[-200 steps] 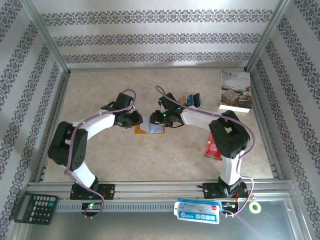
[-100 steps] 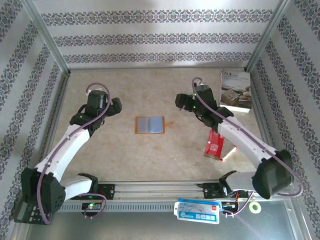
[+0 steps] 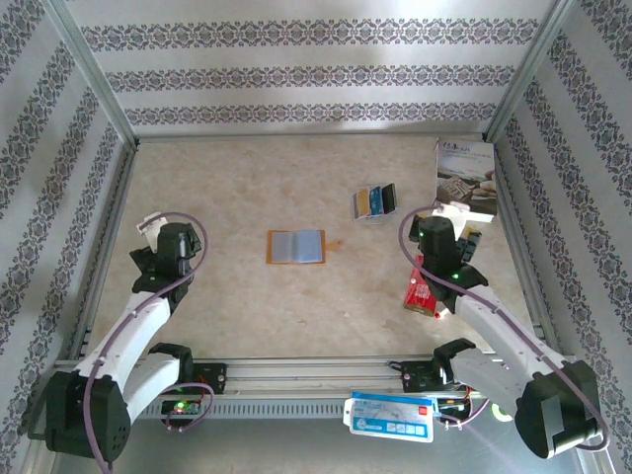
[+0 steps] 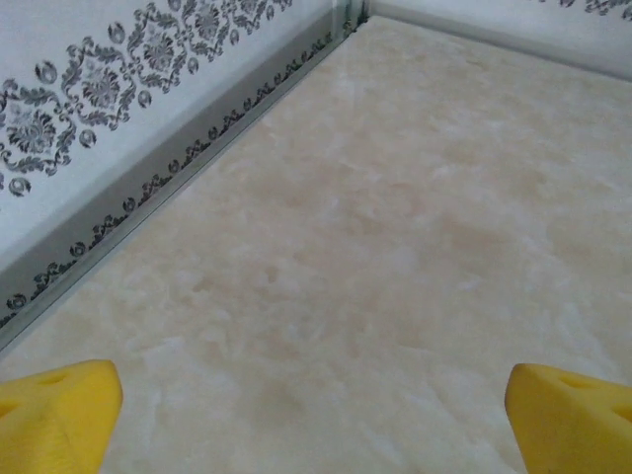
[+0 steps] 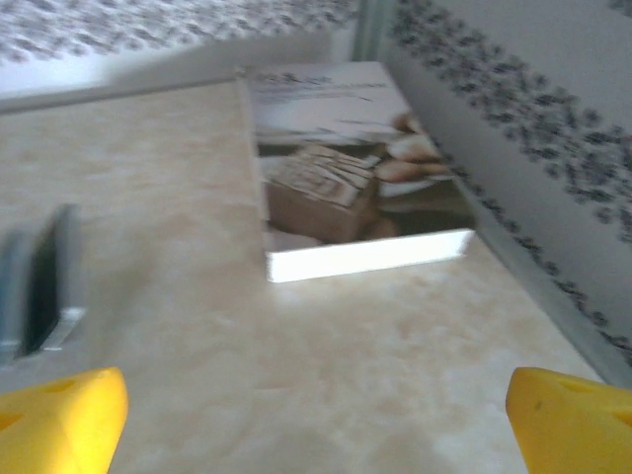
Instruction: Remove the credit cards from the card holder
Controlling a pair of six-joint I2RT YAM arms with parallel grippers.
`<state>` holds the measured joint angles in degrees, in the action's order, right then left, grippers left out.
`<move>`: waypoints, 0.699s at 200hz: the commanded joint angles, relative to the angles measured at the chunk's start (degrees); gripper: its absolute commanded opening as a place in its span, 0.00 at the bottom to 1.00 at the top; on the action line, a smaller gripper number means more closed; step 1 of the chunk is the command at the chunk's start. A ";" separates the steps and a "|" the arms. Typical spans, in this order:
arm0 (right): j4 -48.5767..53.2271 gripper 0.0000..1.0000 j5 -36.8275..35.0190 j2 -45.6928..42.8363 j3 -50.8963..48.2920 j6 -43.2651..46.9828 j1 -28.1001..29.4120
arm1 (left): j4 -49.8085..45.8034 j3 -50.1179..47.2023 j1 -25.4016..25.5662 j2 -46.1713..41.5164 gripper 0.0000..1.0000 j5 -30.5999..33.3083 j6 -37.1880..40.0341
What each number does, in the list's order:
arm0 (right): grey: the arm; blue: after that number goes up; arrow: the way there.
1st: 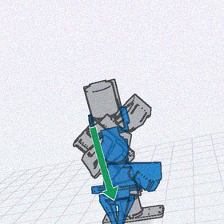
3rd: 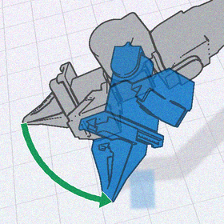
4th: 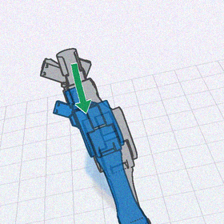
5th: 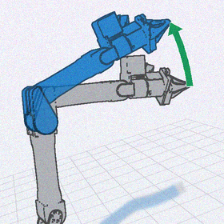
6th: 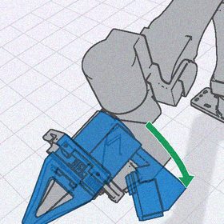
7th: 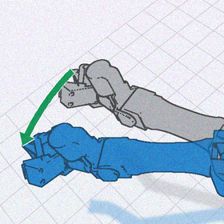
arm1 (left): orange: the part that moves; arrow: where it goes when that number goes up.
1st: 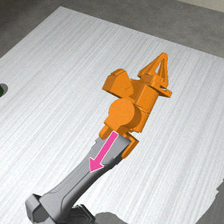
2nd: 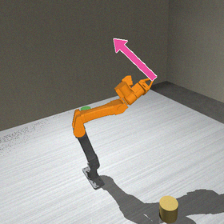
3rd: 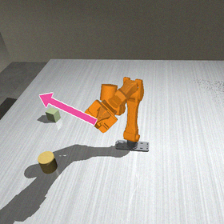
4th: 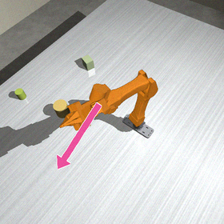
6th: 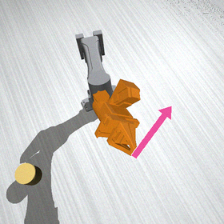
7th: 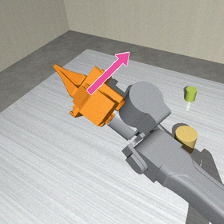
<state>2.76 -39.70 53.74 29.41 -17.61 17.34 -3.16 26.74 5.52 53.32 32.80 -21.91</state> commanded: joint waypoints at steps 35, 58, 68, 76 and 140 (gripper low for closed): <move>-16.63 0.98 2.91 1.42 -9.21 4.58 -8.65 | 32.26 -10.66 -2.47 4.67 1.00 -5.08 10.84; -25.74 0.98 7.90 4.46 -12.32 8.74 -9.45 | 41.91 -12.22 -3.31 11.03 1.00 -12.34 14.58; -30.69 0.98 9.78 6.04 -13.33 11.02 -9.52 | 45.83 -12.71 -3.49 13.84 1.00 -14.99 15.13; -34.42 0.98 11.79 6.98 -14.28 12.68 -9.65 | 47.97 -12.77 -3.67 15.91 1.00 -17.42 15.37; -49.23 0.98 25.40 17.41 -14.31 16.36 -12.11 | 58.82 -11.15 -6.89 25.64 1.00 -34.16 20.35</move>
<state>-36.91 -20.69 67.46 14.68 -4.05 6.09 46.30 14.59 0.58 76.62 7.81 -4.91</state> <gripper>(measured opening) 0.982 0.998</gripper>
